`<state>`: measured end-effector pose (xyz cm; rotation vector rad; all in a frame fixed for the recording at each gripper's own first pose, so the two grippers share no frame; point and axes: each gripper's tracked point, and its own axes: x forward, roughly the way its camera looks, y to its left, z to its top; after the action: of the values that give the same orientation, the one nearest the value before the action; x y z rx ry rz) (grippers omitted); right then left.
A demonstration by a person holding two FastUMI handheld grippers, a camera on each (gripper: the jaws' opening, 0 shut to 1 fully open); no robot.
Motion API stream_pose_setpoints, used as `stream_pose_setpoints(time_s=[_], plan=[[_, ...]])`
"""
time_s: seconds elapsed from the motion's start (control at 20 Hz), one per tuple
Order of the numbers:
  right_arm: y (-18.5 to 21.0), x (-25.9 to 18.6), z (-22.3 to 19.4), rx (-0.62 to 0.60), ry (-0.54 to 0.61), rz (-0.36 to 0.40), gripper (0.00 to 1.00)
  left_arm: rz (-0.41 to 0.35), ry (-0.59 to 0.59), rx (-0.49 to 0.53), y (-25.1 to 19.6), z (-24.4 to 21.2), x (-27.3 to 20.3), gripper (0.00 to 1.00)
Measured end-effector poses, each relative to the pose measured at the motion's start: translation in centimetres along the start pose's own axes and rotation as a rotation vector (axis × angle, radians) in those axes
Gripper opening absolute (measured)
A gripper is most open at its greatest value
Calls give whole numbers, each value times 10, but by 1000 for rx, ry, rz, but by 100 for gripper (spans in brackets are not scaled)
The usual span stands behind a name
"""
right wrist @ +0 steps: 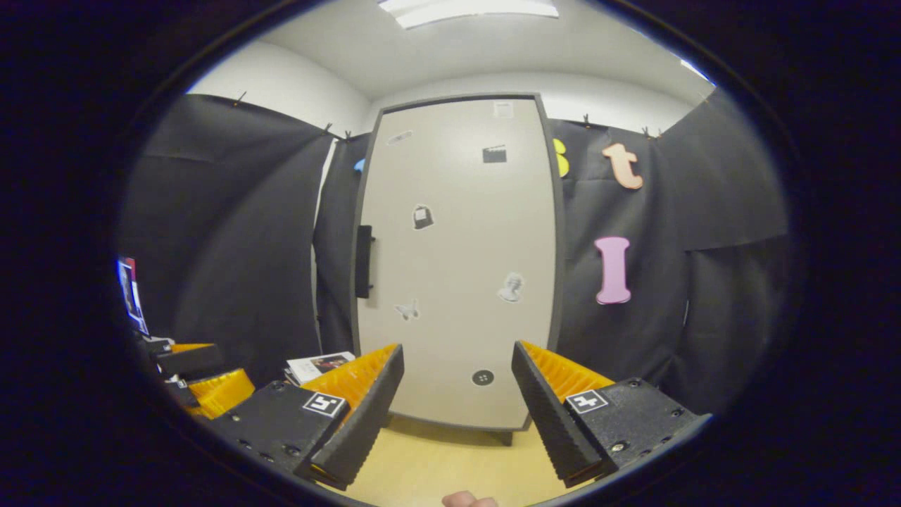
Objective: Open the cabinet door with the right hand, grasp the bottle in the cabinet with the left hand and place it on the coaster, then close the cabinet door with the right hand.
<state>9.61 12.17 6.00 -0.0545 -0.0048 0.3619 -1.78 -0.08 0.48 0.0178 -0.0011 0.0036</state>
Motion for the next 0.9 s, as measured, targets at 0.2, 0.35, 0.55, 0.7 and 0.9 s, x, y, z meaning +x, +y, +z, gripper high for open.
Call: stream_pose_setpoints(time_s=[0.2,0.35,0.55,0.7,0.9], plan=[[48,69,11,2,24,100,99,-1,6,3,4,0,-6,95],[74,116,14,-18,44,121,95,6,5,1,9,-1,-9,95],[106,167,17,-21,73,134,95,19,12,-1,20,-4,-11,95],[126,198,21,-22,81,146,94,30,16,11,27,-5,-12,95],[134,227,23,-4,84,125,92,40,26,12,34,-7,-12,95]])
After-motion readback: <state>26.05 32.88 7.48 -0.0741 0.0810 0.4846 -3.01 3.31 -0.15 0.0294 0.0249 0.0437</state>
